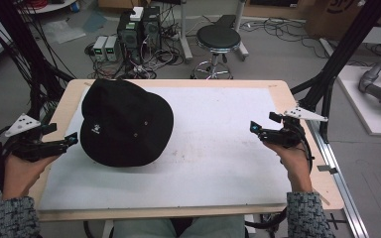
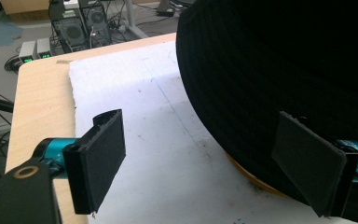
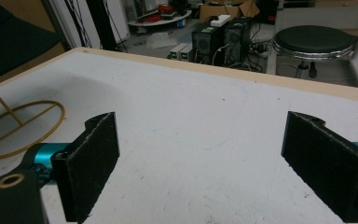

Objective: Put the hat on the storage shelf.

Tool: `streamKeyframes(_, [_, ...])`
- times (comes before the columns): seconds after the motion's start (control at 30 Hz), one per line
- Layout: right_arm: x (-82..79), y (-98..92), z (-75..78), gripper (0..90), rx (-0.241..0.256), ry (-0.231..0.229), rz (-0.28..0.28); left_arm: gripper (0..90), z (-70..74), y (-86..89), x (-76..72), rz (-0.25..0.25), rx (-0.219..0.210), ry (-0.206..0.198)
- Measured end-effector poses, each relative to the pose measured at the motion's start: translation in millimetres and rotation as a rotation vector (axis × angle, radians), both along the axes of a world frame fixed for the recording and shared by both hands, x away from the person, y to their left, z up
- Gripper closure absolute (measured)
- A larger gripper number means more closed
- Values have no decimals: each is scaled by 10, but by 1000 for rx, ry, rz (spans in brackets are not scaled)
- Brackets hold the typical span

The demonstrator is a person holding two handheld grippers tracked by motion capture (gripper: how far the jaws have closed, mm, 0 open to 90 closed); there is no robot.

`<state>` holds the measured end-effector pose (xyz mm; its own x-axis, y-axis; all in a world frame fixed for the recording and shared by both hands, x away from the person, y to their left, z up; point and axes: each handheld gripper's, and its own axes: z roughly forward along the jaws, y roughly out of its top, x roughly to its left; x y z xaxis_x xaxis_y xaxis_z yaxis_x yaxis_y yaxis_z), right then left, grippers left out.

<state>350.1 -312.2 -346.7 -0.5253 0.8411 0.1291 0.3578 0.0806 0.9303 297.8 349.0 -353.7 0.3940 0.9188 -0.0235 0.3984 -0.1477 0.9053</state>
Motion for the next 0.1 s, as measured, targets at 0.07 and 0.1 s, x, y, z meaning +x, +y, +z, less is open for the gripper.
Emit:
streamKeyframes(0.07, [13,0,-3,110,-1,-5,3,177,-1,7,-5,1,1,0])
streamKeyframes(0.1, [19,-1,-4,110,2,-2,3,177,-5,13,-8,5,-1,1])
